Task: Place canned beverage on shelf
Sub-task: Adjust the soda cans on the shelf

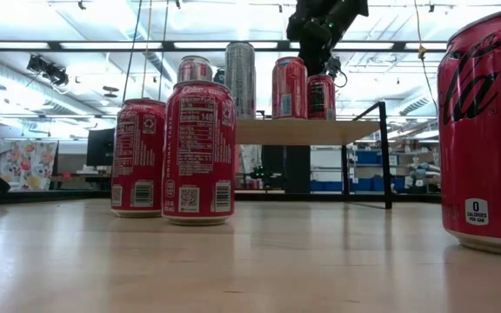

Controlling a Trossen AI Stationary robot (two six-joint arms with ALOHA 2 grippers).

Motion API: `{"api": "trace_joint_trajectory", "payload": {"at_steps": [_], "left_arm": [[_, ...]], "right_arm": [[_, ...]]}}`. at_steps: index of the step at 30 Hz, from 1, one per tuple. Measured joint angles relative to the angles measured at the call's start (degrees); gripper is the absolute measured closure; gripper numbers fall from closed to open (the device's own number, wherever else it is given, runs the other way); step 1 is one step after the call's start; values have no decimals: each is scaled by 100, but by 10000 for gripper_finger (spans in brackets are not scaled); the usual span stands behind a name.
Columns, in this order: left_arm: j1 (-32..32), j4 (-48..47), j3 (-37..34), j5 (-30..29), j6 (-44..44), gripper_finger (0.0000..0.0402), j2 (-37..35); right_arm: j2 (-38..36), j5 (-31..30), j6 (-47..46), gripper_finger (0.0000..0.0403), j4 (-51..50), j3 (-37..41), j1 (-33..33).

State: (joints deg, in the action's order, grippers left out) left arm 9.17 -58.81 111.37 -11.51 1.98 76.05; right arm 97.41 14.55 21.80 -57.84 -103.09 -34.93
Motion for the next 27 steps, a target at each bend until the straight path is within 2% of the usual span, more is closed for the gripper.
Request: {"api": "trace_joint_trajectory", "payload": {"at_steps": [5, 14, 27], "left_arm": [[-2, -2, 0, 0, -2, 114, 0], [-2, -17, 0, 0, -4, 114, 0], [0, -22, 0, 0, -11, 114, -2]], "right_arm": [[0, 284, -114, 38, 358, 256, -19], [1, 356, -120, 88, 735, 378, -14], [4, 367, -118, 77, 1112, 537, -14]]}}
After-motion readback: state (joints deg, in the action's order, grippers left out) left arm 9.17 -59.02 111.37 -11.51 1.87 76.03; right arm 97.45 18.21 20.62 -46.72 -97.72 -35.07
